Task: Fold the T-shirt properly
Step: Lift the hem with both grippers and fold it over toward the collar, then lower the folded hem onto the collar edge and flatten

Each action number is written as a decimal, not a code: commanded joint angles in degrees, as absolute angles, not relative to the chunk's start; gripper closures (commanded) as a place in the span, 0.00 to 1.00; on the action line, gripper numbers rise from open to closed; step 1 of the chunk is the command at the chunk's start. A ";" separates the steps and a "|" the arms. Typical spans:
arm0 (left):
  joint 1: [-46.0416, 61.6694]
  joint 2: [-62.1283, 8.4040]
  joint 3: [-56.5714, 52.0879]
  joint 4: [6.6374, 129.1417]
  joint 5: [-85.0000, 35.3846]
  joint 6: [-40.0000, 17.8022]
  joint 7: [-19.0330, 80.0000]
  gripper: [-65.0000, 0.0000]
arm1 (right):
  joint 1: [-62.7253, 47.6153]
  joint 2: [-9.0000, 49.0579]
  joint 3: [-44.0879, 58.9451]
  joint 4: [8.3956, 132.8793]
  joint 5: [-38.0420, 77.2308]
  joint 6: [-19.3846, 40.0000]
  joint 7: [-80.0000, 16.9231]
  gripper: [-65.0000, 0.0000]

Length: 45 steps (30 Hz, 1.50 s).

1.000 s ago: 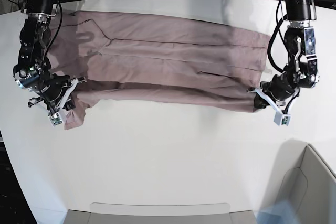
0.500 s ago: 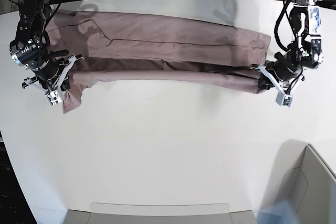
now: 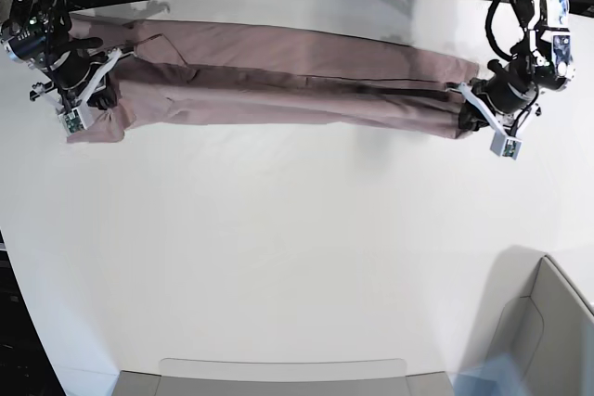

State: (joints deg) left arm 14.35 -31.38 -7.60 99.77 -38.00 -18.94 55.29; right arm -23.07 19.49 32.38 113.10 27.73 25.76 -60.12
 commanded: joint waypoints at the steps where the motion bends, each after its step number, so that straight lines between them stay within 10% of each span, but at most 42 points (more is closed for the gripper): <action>1: 14.64 -32.31 -8.13 100.62 -38.20 -18.86 54.37 1.00 | -23.87 20.18 32.66 114.15 28.97 25.80 -59.38 1.00; 13: 19.30 -32.04 -7.96 100.62 -38.20 -18.68 54.37 1.00 | -28.70 19.82 32.48 114.07 29.23 25.80 -59.30 1.00; 18: 21.93 -32.22 -8.31 104.84 -38.20 -18.59 54.29 0.74 | -29.93 19.82 32.40 114.07 29.49 25.80 -59.30 1.00; 27: 23.25 -32.40 -8.57 107.91 -38.11 -18.51 53.58 0.72 | -29.58 19.74 32.40 114.07 29.49 25.80 -59.30 0.56; 45: 20.88 -32.48 -12.18 100.53 -38.64 -19.03 50.59 0.66 | -27.12 19.91 32.31 110.55 29.41 25.80 -59.21 0.54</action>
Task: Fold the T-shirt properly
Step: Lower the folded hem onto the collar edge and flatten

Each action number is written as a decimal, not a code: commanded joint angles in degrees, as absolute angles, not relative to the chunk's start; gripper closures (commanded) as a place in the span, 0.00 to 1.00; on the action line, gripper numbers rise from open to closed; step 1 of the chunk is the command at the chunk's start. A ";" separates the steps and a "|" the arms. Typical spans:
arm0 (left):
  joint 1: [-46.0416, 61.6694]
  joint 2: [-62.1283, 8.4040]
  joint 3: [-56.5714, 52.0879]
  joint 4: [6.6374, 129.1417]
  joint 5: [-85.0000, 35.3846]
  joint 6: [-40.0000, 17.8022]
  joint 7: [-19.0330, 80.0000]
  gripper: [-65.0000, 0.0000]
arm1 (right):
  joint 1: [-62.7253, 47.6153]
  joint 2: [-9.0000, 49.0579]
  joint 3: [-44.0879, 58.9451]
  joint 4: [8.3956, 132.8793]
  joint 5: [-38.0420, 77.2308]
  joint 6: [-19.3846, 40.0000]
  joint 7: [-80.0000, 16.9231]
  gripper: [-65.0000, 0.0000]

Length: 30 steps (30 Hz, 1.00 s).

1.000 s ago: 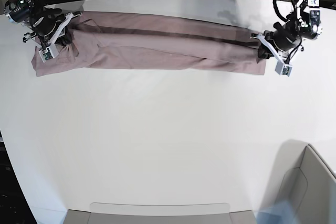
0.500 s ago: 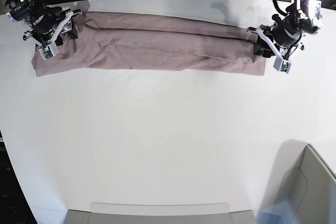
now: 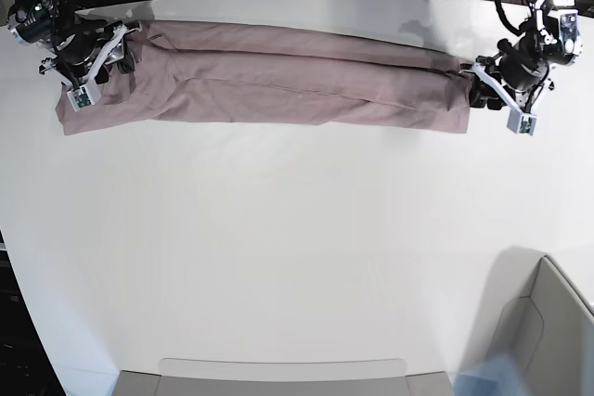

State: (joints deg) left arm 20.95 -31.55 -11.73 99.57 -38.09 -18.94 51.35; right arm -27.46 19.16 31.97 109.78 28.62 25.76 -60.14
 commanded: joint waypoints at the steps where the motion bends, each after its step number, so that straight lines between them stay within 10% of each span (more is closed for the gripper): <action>1: 20.88 -32.48 -12.18 100.53 -38.64 -19.03 50.59 0.66 | -27.12 19.91 32.31 110.29 29.41 25.80 -59.21 0.54; 30: 15.43 -33.36 6.29 76.62 -38.20 -24.57 47.87 0.66 | -26.42 20.18 32.31 108.79 29.32 25.80 -58.95 0.54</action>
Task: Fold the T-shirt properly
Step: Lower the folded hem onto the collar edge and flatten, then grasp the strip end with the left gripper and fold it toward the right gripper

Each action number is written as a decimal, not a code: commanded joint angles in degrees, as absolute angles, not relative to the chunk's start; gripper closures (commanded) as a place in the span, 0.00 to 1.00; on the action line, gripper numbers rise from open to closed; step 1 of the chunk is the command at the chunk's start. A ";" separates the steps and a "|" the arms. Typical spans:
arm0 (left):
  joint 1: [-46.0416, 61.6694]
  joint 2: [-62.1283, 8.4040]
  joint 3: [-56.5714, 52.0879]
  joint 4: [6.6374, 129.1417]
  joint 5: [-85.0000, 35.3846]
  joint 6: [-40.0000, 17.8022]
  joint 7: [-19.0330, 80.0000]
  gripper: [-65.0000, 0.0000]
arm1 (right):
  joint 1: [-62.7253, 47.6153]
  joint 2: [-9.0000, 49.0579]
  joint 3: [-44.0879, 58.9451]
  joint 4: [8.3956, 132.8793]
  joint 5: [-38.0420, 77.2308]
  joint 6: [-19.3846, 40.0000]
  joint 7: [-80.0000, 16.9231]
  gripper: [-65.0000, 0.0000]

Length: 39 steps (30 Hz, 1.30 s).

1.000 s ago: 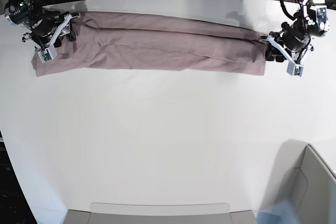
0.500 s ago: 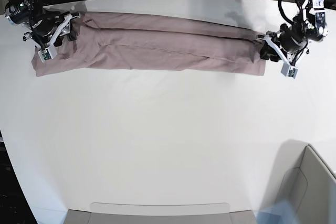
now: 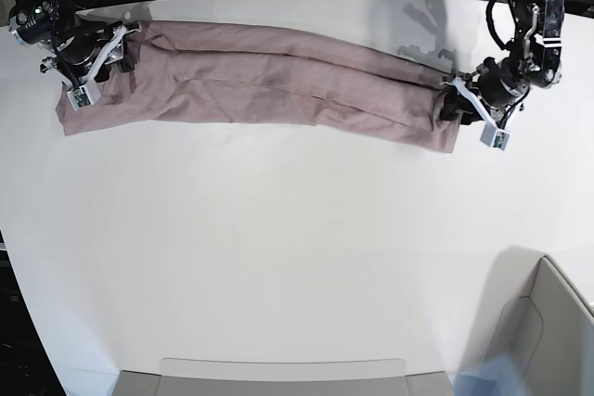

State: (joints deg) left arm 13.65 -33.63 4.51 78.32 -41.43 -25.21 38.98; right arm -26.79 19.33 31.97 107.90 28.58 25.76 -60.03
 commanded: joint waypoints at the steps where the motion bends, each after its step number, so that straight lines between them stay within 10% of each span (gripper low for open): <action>1: 15.43 -33.45 7.69 76.53 -38.20 -24.66 47.60 0.68 | -26.15 20.09 32.31 108.79 29.23 25.80 -58.95 0.54; 7: 15.16 -33.54 7.60 76.35 -38.20 -24.66 48.13 1.00 | -26.07 19.91 32.40 109.14 29.49 25.80 -58.95 0.54; 22: 17.63 -33.54 -15.60 77.67 -38.46 -24.66 48.31 1.00 | -22.90 17.36 35.21 111.96 34.68 25.80 -59.03 0.54; 39: 18.15 -26.51 -25.80 111.25 -38.64 -24.57 68.97 1.00 | -22.90 15.43 37.32 112.31 38.99 25.80 -59.30 0.54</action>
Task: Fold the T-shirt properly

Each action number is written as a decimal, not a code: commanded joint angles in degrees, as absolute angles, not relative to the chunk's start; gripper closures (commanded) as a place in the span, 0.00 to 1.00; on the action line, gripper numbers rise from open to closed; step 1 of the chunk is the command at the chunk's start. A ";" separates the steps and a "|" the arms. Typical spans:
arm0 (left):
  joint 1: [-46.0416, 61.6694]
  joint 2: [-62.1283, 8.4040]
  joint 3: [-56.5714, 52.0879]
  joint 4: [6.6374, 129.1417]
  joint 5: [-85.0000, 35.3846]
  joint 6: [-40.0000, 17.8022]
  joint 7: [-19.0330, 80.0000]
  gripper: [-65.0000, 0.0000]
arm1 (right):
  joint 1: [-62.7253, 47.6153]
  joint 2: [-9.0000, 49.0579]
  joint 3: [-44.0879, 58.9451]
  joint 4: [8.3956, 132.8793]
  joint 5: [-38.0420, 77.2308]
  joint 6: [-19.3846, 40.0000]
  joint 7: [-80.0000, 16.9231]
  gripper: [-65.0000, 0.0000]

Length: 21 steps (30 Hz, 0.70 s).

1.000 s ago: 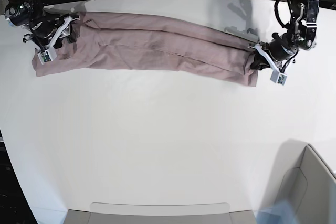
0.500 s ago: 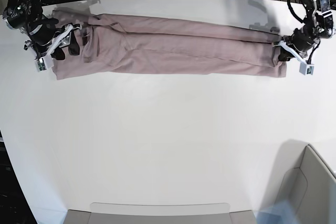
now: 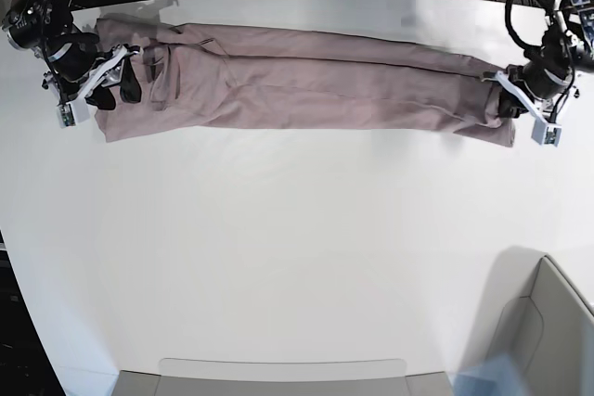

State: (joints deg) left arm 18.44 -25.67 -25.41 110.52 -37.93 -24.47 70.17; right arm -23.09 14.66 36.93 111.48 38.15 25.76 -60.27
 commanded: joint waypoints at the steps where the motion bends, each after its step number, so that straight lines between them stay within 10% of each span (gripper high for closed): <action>1: 18.15 -25.19 -25.54 113.27 -38.64 -24.66 69.93 1.00 | -22.90 15.34 37.32 112.31 38.99 25.80 -59.30 0.54; 21: 17.54 -8.04 2.59 115.21 -36.35 -24.31 63.25 1.00 | -22.90 15.34 36.97 112.22 38.99 25.80 -59.30 0.54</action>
State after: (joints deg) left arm 17.80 -8.03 2.72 114.48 -36.10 -24.32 64.20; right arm -23.16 14.57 36.69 111.37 38.17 25.76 -60.27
